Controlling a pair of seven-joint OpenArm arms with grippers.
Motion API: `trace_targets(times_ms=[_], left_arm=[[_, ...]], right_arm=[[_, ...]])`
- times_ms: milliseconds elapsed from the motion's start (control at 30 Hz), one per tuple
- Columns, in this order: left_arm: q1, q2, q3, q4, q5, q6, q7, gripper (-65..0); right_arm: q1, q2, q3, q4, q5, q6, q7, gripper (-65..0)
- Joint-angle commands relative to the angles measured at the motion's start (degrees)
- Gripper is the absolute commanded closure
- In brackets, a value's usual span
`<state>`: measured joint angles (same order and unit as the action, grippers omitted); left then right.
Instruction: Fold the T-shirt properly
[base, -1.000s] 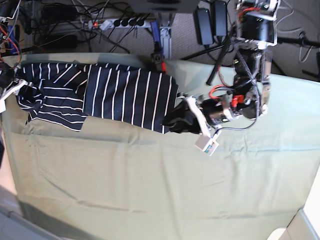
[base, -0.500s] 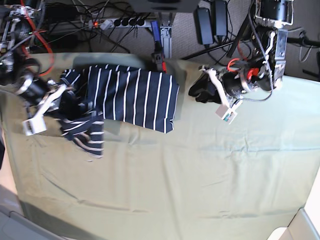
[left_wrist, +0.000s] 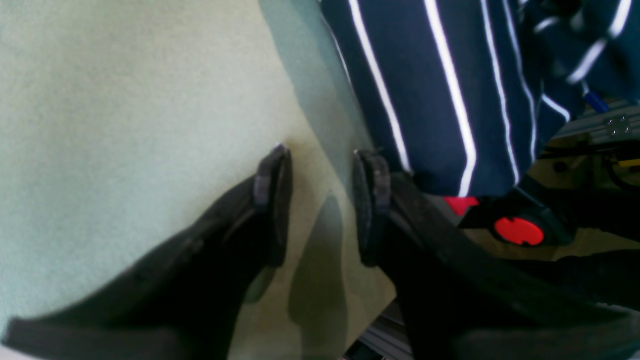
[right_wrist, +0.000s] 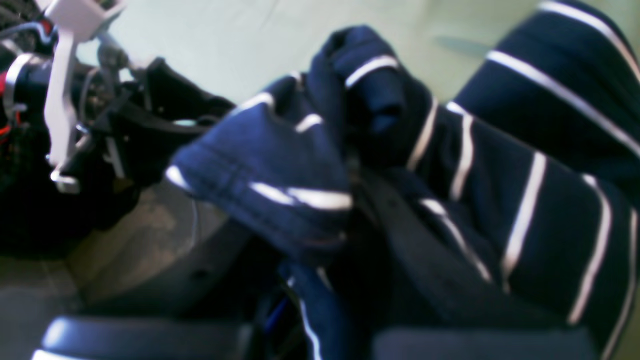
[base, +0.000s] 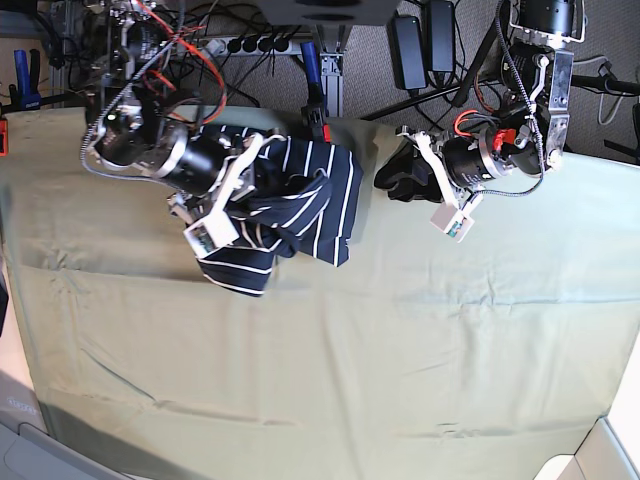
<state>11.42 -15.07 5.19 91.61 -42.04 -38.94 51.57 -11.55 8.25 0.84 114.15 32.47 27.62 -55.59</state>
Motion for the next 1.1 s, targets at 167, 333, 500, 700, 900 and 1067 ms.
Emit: trace_targets(times_ms=[167, 333, 500, 700, 900, 1067], left_arm=[[-0.1, -0.2, 0.0, 0.7, 0.3, -1.1, 0.7, -24.3], [-0.1, -0.2, -1.1, 0.7, -2.4, -1.1, 0.8, -24.2], [-0.1, -0.2, -7.6, 1.1, -8.5, -1.1, 2.4, -23.6], [1.9, -1.2, -9.3, 1.8, -12.3, -1.1, 7.0, -18.0], [3.7, -1.1, -6.3, 1.8, -12.2, -1.1, 7.0, -12.9], [3.8, -1.1, -3.4, 1.8, -10.6, -1.1, 6.7, -9.7]], right_arm=[[0.4, 0.1, -3.7, -0.7, -1.7, 2.2, 2.5, -39.6], [0.4, 0.1, -3.7, 4.1, 1.3, 2.2, 2.5, -40.9], [1.1, 0.1, 0.2, 8.5, -2.4, 2.2, 4.9, -40.9], [6.6, 1.3, 9.6, 5.2, -7.0, 2.2, 7.4, -38.8], [10.6, 6.3, 14.0, -5.5, -8.7, 2.2, 6.0, 0.0], [9.6, 9.7, 14.7, -10.5, -8.3, 2.2, 5.7, 0.0]])
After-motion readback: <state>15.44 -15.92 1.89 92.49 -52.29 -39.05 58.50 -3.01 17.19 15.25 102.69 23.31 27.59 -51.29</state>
